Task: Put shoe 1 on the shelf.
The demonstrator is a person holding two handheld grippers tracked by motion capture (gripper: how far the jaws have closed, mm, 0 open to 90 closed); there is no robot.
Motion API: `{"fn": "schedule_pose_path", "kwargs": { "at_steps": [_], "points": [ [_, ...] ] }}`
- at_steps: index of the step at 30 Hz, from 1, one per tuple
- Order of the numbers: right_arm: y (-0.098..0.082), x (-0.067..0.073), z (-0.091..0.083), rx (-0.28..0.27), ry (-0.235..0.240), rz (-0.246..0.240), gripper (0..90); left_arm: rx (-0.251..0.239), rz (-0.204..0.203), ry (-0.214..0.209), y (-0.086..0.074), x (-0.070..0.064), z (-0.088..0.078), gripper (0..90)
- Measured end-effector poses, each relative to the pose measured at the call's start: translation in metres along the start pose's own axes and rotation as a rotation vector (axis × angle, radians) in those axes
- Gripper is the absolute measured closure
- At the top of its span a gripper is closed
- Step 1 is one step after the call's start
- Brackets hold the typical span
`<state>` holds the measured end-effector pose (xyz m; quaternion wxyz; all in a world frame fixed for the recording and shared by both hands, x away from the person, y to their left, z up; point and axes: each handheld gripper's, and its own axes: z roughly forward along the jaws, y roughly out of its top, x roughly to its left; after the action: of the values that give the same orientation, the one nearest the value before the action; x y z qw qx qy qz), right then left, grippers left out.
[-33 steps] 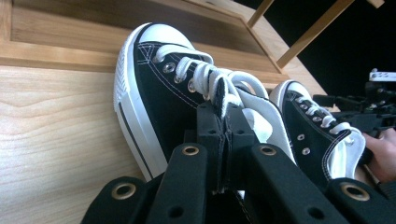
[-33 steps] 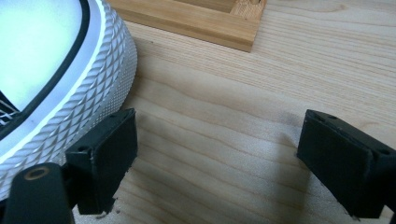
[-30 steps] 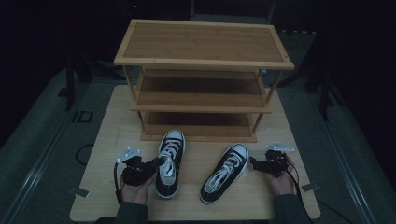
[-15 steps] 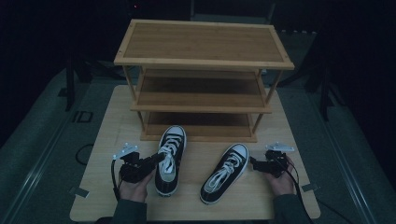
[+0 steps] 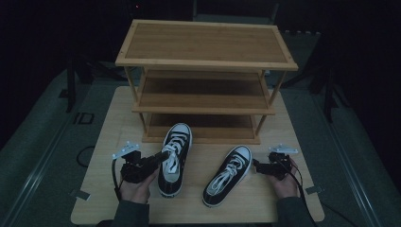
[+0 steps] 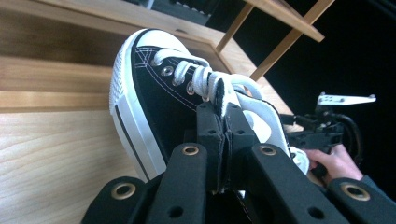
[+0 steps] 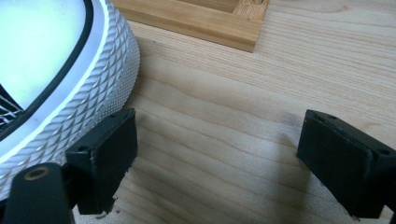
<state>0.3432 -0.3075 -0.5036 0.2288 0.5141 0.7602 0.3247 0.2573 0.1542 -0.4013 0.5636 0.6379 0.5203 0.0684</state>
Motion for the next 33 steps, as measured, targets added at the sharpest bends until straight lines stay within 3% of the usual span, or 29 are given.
{"fn": "schedule_pose_path", "kwargs": {
  "at_steps": [33],
  "points": [
    [0.0, 0.0, 0.0, 0.0, 0.001, -0.001, 11.6, -0.055, 0.015, -0.136, 0.031, -0.028, -0.03, 88.4]
  ]
}}
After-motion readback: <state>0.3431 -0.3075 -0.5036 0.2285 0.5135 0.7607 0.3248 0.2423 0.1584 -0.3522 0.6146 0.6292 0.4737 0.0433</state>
